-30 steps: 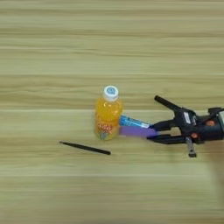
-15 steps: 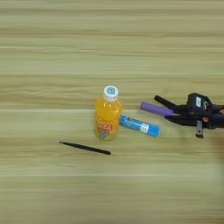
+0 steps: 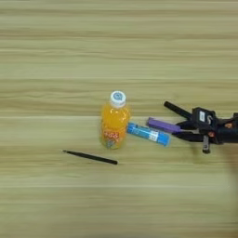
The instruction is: Move the objects on the table
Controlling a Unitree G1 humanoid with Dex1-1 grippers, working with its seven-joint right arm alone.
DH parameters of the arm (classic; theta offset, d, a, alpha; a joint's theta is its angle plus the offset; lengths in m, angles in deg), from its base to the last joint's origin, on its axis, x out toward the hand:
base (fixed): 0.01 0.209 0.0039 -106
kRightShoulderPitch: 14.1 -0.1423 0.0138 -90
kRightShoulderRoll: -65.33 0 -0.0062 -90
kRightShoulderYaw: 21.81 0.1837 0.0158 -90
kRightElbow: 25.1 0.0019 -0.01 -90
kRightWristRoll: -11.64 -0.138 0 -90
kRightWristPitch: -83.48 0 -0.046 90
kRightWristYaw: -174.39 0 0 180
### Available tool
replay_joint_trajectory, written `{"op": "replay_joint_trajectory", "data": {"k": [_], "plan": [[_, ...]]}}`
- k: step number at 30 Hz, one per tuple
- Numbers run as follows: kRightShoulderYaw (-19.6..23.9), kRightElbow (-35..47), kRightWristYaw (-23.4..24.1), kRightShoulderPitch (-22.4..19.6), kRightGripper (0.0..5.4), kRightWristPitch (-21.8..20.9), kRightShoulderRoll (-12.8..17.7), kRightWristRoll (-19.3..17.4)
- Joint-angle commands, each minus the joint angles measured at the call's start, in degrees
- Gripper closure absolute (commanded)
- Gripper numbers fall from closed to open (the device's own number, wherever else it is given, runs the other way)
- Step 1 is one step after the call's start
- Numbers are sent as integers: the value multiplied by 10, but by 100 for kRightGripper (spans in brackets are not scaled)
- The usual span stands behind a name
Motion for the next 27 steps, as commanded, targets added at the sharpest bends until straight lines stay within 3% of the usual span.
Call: {"op": "replay_joint_trajectory", "data": {"k": [1, 8, 9, 21, 27], "plan": [[7, 1, 20, -38, 463, -7, 16, 1], [8, -8, 21, -43, 463, -10, 13, -3], [8, -9, 21, -44, 434, -10, 12, -4], [15, 1, 15, -48, 300, -9, 9, -21], [46, 38, 5, -56, 228, 8, -2, -77]]}}
